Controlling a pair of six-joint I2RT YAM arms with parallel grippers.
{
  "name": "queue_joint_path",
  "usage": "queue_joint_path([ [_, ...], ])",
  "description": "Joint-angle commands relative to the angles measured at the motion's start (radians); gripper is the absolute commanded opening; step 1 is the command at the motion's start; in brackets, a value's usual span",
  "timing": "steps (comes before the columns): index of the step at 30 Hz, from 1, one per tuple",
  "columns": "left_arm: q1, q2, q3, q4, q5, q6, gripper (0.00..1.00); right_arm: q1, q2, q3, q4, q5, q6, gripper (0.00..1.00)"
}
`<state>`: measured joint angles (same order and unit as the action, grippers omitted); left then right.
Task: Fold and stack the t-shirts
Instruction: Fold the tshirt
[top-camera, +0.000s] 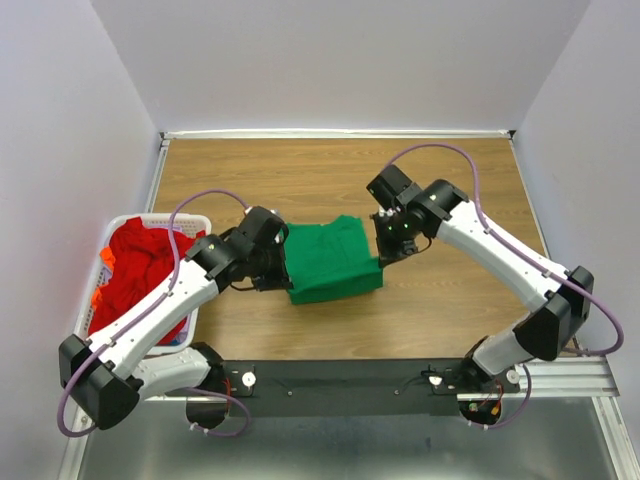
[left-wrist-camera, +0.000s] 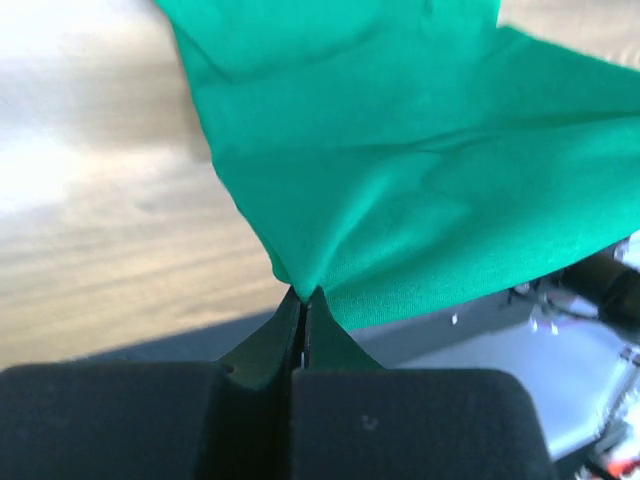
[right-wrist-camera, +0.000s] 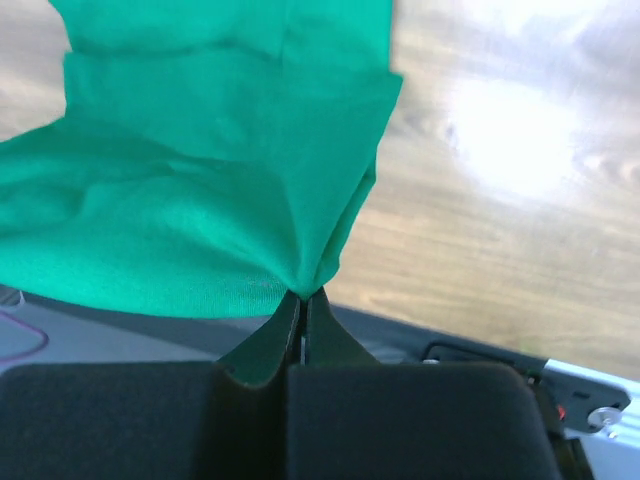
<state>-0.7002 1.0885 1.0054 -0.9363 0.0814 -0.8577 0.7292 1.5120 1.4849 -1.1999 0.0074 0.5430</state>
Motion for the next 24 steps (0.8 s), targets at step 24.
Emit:
queue_joint_path([
  [24, 0.315, 0.346, 0.148, 0.316, -0.049, 0.351, 0.0, -0.149, 0.368, 0.278, 0.174, 0.065, -0.166, 0.01],
])
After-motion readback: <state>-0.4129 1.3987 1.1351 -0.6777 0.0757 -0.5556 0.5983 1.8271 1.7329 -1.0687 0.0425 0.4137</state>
